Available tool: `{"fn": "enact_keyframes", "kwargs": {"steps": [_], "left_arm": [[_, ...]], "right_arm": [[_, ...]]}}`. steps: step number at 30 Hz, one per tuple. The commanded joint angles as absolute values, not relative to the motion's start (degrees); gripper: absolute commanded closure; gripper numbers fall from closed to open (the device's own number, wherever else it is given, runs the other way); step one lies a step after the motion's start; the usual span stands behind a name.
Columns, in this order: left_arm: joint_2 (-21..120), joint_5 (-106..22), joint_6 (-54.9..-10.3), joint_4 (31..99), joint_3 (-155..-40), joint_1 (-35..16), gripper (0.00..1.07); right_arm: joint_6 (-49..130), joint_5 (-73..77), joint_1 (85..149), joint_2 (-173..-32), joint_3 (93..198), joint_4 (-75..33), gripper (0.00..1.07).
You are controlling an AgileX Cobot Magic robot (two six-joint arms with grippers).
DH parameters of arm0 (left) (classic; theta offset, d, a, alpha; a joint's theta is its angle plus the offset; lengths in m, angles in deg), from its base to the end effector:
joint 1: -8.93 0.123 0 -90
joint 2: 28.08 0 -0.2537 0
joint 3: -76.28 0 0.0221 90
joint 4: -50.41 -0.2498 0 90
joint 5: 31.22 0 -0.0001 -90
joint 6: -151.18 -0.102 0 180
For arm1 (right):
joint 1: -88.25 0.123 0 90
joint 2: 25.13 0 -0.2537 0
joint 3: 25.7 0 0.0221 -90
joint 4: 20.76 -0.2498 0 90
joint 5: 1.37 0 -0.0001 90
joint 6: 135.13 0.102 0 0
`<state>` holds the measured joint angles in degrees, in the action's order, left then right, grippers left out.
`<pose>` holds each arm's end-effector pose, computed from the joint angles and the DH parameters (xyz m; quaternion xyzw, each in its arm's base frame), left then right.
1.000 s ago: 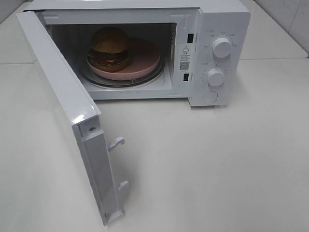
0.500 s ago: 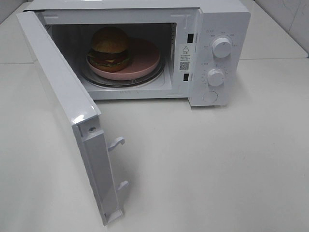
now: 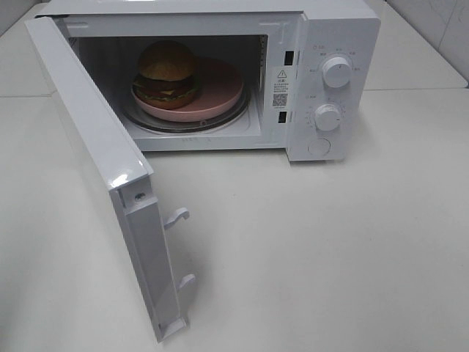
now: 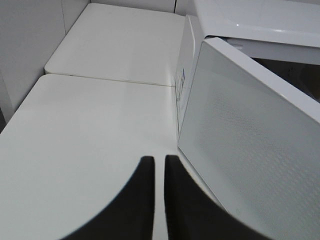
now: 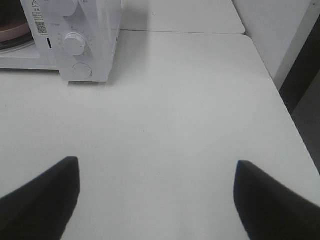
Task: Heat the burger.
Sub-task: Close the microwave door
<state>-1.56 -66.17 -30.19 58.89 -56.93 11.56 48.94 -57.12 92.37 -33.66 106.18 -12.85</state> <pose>0.1029 -0.0039 0.2977 -0.0332 0.8078 -0.0494 0.5864 0.0402 -0.0087 0.2781 -0.0009 0.8290 -0.0292 0.5585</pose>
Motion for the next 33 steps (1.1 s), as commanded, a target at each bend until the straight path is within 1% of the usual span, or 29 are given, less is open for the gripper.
{"fn": "enact_keyframes", "kwargs": {"steps": [1, 2, 3, 5, 6, 8, 10, 13, 15, 16, 18, 21, 22, 23, 25, 26, 27, 28, 29, 30, 31, 32, 33], "left_arm": [[-0.5, -57.0, -30.4, 58.9, -53.7, 11.7, 1.07], [-0.5, -57.0, -30.4, 58.9, -53.7, 11.7, 1.07], [0.1, -51.3, -30.4, 58.9, -51.5, 11.7, 1.07], [0.6, -49.2, -30.4, 58.9, -50.4, 11.7, 1.07], [1.7, -44.1, -30.4, 58.9, -48.6, 11.7, 1.07], [2.3, -42.1, -30.4, 59.1, -47.6, 11.7, 1.07], [6.6, -32.9, -30.3, 59.1, -44.8, 11.7, 1.07], [7.5, -31.2, -30.3, 59.1, -44.2, 11.7, 1.07], [12.5, -22.4, -30.3, 59.1, -41.6, 11.7, 1.07], [12.5, -22.4, -30.3, 59.1, -41.6, 11.7, 1.07], [16.8, -16.7, -30.3, 58.3, -40.8, 11.7, 1.07], [18.0, -15.1, -30.3, 57.6, -40.8, 11.7, 1.07], [21.2, -11.5, -30.1, 56.1, -40.8, 11.7, 1.07], [24.8, -7.4, -28.8, 54.0, -40.8, 11.7, 1.07], [26.7, -5.8, -28.0, 53.3, -40.8, 11.7, 1.07], [30.1, -2.5, -25.4, 51.6, -40.8, 11.7, 1.07], [30.1, -2.5, -25.4, 51.6, -40.8, 11.7, 1.07], [32.0, -1.1, -23.8, 50.4, -40.8, 11.7, 1.07], [35.2, 1.3, -21.3, 47.6, -40.8, 11.7, 1.07], [35.2, 1.3, -21.3, 47.6, -40.8, 11.7, 1.07], [36.9, 2.7, -20.4, 45.7, -40.8, 11.7, 1.07], [39.8, 5.4, -19.3, 42.1, -40.8, 11.7, 1.07], [39.8, 5.4, -19.3, 42.1, -40.8, 11.7, 1.07]], "right_arm": [[48.1, -56.5, 92.1, -31.7, 106.1, -13.0, 0.31], [48.1, -56.5, 92.1, -31.7, 106.1, -13.0, 0.31], [48.1, -56.5, 92.1, -31.7, 106.1, -13.0, 0.31], [48.1, -56.5, 92.1, -31.7, 106.1, -13.0, 0.31], [48.1, -56.5, 92.1, -31.7, 106.1, -13.0, 0.31], [48.1, -56.5, 92.1, -31.7, 106.1, -13.0, 0.31], [48.1, -56.5, 92.1, -31.7, 106.1, -13.0, 0.31], [48.1, -56.5, 92.1, -31.7, 106.1, -13.0, 0.31], [48.1, -56.5, 92.1, -31.7, 106.1, -13.0, 0.31], [48.1, -56.5, 92.1, -31.7, 106.1, -13.0, 0.31], [48.1, -56.5, 92.1, -31.7, 106.1, -13.0, 0.31], [48.1, -56.5, 92.1, -31.7, 106.1, -13.0, 0.31], [48.1, -56.5, 92.1, -31.7, 106.1, -13.0, 0.31], [48.1, -56.5, 92.1, -31.7, 106.1, -13.0, 0.31], [48.1, -56.5, 92.1, -31.7, 106.1, -13.0, 0.31], [48.1, -56.5, 92.1, -31.7, 106.1, -13.0, 0.31], [48.1, -56.5, 92.1, -31.7, 106.1, -13.0, 0.31], [48.1, -56.5, 92.1, -31.7, 106.1, -13.0, 0.31], [48.1, -56.5, 92.1, -31.7, 106.1, -13.0, 0.31], [48.1, -56.5, 92.1, -31.7, 106.1, -13.0, 0.31], [48.1, -56.5, 92.1, -31.7, 106.1, -13.0, 0.31], [48.1, -56.5, 92.1, -31.7, 106.1, -13.0, 0.31], [48.1, -56.5, 92.1, -31.7, 106.1, -13.0, 0.31]]}}
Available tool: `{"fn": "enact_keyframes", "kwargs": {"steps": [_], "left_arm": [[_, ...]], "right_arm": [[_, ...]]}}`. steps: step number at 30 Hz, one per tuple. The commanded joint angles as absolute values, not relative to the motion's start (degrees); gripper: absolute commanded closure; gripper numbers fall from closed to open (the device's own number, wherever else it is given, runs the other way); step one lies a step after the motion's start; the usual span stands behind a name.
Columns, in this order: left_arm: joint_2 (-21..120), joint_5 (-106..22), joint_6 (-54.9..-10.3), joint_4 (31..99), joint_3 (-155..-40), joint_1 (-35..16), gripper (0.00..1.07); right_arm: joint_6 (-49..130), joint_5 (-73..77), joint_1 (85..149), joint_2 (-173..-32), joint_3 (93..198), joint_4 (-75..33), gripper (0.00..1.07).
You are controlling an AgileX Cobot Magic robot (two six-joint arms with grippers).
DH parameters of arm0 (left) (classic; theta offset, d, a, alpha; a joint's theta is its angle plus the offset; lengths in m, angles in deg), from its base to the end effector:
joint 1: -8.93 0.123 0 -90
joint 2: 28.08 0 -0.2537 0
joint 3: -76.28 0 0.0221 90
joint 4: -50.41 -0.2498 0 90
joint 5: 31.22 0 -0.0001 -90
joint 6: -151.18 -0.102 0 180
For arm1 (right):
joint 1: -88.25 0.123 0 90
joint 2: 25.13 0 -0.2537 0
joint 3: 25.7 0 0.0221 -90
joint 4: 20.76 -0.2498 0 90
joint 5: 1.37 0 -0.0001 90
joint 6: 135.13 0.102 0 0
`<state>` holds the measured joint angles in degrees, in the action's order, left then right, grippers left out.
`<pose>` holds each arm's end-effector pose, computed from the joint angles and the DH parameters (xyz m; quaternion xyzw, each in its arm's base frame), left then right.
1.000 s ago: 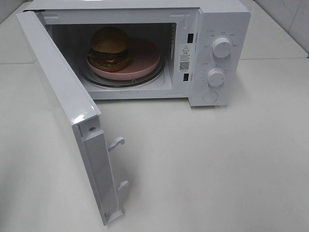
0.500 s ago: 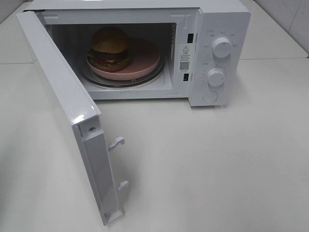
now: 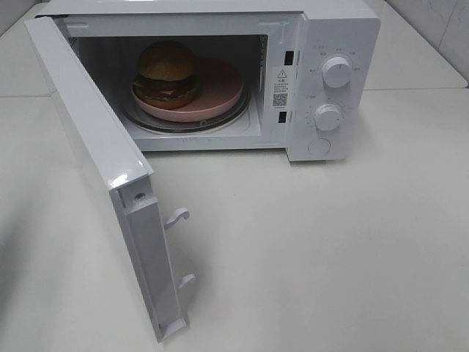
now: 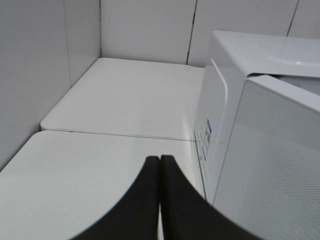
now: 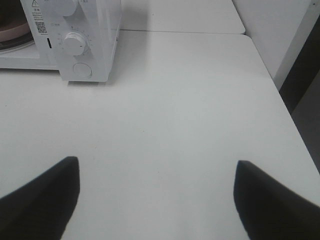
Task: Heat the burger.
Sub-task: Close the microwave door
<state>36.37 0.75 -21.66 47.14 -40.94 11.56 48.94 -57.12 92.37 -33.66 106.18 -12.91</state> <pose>0.2043 0.0063 0.2088 -0.0351 0.7382 -0.0215 0.6733 0.0402 -0.0087 0.2781 -0.0009 0.8290 -0.0286 0.5585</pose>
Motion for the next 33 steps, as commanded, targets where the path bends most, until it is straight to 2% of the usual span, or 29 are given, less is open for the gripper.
{"fn": "enact_keyframes", "kwargs": {"steps": [1, 8, 12, 21, 33], "left_arm": [[42.7, 8.4, -18.3, 38.7, -40.8, 11.7, 1.07], [51.3, 15.4, -14.4, 33.5, -41.1, 11.4, 1.07], [54.9, 19.3, -14.6, 33.3, -41.1, 9.9, 1.07], [65.4, 21.1, -17.5, 34.4, -46.2, 1.2, 1.07], [70.9, 21.1, -17.4, 35.1, -51.8, -2.6, 1.07]], "right_arm": [[48.1, -56.5, 92.1, -31.7, 106.1, -13.0, 0.31], [48.1, -56.5, 92.1, -31.7, 106.1, -13.0, 0.31], [48.1, -56.5, 92.1, -31.7, 106.1, -13.0, 0.31], [48.1, -56.5, 92.1, -31.7, 106.1, -13.0, 0.31], [48.1, -56.5, 92.1, -31.7, 106.1, -13.0, 0.31]]}}
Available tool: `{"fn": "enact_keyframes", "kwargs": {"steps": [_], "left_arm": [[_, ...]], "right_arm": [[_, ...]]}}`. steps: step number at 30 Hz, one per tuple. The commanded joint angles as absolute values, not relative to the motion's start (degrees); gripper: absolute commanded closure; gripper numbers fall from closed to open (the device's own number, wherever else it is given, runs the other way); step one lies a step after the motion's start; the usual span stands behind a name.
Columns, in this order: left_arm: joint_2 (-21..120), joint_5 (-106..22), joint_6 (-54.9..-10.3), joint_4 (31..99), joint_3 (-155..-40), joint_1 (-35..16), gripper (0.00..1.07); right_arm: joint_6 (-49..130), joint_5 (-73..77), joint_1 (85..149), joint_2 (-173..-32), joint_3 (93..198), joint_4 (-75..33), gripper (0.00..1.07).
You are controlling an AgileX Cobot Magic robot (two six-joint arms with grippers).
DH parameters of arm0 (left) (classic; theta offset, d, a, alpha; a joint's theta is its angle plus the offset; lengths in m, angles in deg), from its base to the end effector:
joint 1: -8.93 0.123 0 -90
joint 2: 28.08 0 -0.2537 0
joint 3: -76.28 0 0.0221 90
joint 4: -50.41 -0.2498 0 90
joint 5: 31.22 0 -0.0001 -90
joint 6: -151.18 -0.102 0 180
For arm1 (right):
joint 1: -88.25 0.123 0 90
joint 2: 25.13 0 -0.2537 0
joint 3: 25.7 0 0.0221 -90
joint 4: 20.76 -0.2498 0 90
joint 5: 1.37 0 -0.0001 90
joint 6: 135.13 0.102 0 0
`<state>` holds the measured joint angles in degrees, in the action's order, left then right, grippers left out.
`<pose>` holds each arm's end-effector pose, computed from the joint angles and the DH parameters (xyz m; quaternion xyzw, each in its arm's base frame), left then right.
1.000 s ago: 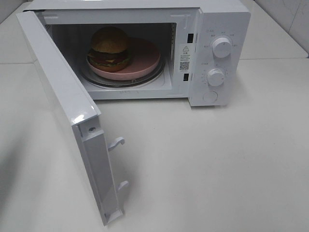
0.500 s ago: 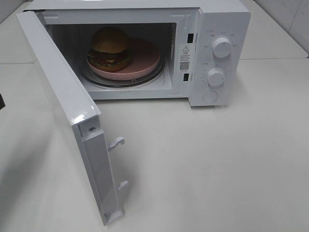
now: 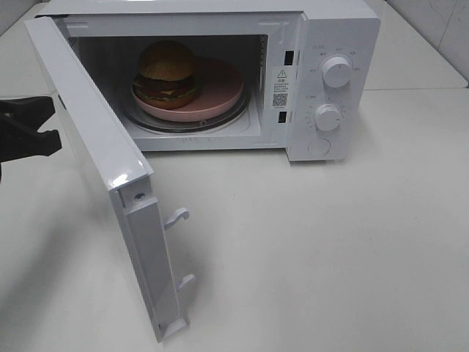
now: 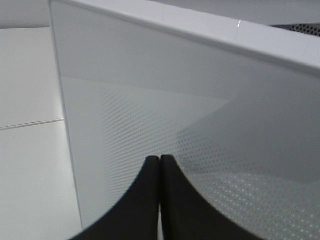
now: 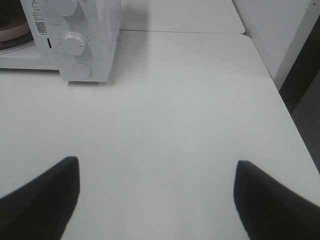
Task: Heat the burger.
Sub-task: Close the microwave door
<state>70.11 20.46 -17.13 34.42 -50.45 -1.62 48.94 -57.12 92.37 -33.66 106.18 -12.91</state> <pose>0.2640 -0.0716 0.1463 0.1287 0.7587 -0.1504 0.6206 0.0402 -0.0087 0.2781 -0.0009 0.8290 -0.0286 0.5585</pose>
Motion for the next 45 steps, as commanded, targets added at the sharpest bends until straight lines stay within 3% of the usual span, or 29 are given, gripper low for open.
{"fn": "enact_keyframes", "kwargs": {"steps": [1, 32, 39, 45], "left_arm": [[71.6, 21.1, -17.4, 35.3, -52.5, -3.2, 1.07], [84.3, 15.3, -20.3, 50.4, -69.2, -16.9, 1.07], [87.8, 14.1, -27.1, 57.1, -74.3, -20.0, 1.07], [89.9, 12.1, -27.8, 59.3, -78.5, -22.2, 1.07]], "right_arm": [[48.1, -56.5, 92.1, -31.7, 106.1, -13.0, 0.31], [48.1, -56.5, 92.1, -31.7, 106.1, -13.0, 0.31], [48.1, -56.5, 92.1, -31.7, 106.1, -13.0, 0.31], [48.1, -56.5, 92.1, -31.7, 106.1, -13.0, 0.31]]}}
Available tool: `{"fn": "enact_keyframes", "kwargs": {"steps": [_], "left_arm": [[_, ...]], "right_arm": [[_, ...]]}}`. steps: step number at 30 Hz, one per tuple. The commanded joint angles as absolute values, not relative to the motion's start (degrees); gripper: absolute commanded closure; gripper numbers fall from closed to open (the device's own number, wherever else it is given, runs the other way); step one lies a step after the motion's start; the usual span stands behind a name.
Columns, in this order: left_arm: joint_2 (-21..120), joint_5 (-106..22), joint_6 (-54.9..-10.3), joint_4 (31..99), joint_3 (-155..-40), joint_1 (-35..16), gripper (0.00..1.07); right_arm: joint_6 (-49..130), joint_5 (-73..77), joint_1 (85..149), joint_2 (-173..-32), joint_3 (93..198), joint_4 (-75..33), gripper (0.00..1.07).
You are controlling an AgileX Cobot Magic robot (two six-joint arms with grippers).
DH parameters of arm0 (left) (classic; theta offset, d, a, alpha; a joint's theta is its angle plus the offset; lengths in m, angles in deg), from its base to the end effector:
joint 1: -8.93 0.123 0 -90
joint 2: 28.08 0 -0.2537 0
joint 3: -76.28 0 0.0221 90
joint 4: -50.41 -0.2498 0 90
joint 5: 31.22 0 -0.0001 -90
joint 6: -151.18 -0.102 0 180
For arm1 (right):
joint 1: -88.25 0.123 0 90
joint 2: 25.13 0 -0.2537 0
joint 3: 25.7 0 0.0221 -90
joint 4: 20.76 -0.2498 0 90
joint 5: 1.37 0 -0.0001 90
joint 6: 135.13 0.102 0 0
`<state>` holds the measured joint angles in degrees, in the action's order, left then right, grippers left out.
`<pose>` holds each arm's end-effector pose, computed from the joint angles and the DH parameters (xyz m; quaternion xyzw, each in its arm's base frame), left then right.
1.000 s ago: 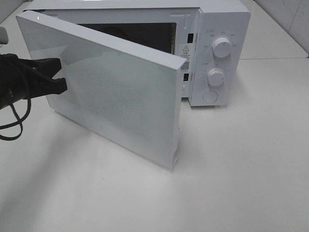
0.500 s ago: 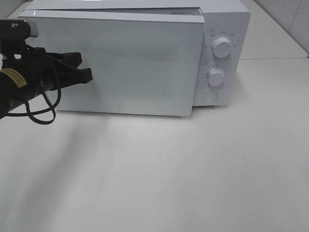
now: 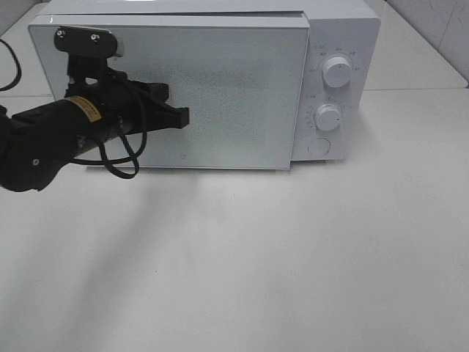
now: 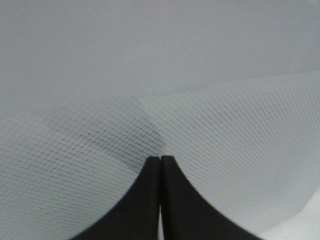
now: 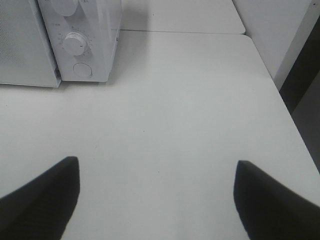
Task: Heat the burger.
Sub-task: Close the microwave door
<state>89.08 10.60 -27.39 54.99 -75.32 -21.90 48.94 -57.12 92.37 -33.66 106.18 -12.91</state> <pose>0.3241 -0.1871 0.1308 0.1609 0.7704 -0.1689 0.5934 0.0402 -0.0087 0.2781 -0.0009 0.8290 -0.0286 0.5585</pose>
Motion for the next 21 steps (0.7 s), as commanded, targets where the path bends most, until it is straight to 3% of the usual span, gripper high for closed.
{"fn": "enact_keyframes", "kwargs": {"steps": [1, 14, 21], "left_arm": [[90.3, 12.0, -27.8, 59.7, -79.4, -22.5, 1.07], [95.2, 8.4, -27.9, 61.3, -90.0, -24.7, 1.07], [97.6, 4.4, -30.0, 61.9, -96.1, -25.6, 1.07]], "right_arm": [[48.1, -56.5, 92.1, -31.7, 106.1, -13.0, 0.31], [48.1, -56.5, 92.1, -31.7, 106.1, -13.0, 0.31], [48.1, -56.5, 92.1, -31.7, 106.1, -13.0, 0.31]]}}
